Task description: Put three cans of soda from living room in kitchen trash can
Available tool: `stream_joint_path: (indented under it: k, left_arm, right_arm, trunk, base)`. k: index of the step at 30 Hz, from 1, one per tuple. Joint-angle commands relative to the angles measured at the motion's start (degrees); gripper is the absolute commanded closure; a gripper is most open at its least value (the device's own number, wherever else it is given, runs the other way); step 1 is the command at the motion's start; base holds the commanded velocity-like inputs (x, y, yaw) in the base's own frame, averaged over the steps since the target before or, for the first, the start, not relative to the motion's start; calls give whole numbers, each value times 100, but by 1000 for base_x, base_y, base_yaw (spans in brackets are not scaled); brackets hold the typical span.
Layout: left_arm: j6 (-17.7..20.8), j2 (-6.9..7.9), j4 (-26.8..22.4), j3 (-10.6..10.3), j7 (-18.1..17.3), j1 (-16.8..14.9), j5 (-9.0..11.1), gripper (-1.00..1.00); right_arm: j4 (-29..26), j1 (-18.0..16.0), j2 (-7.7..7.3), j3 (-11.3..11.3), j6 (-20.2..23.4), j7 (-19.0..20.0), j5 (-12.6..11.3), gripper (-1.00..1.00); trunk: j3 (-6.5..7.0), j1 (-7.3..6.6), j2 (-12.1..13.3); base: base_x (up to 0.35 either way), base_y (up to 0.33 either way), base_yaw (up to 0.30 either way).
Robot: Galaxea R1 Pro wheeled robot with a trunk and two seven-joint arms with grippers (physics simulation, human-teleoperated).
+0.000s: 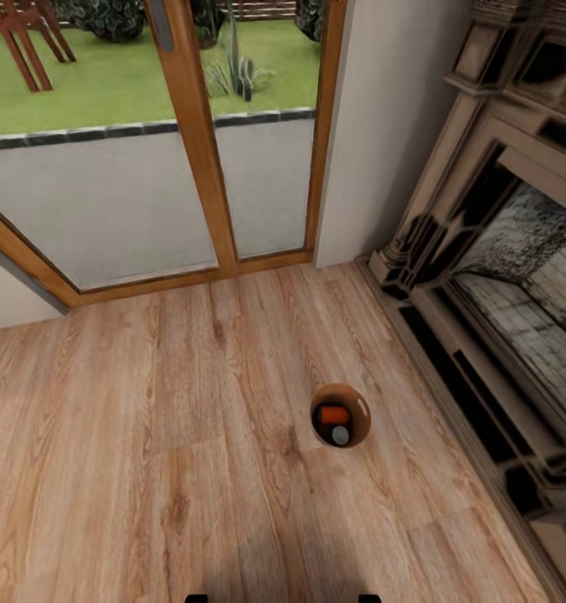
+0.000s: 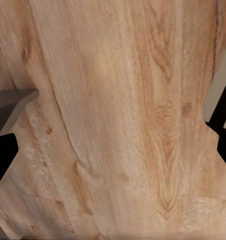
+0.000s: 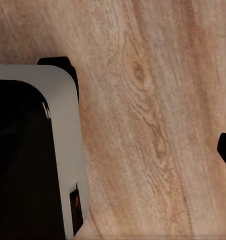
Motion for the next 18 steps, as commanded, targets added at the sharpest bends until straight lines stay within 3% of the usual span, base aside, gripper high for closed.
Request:
stream_joint_path:
  k: [1,18]
  left_arm:
    - [-22,3,5,-13,-7,3,52,-100]
    - [-70,-47,1,-49,-111,27,5,-100]
  right_arm:
    - [2,-1,-1,-49,-11,32,25,-100]
    - [26,64,1,-49,-4,32,19,-100]
  trunk:
    - [16,-23,40]
    - [321,-396,722]
  base:
    - [0,0,0]
    - [0,0,0]
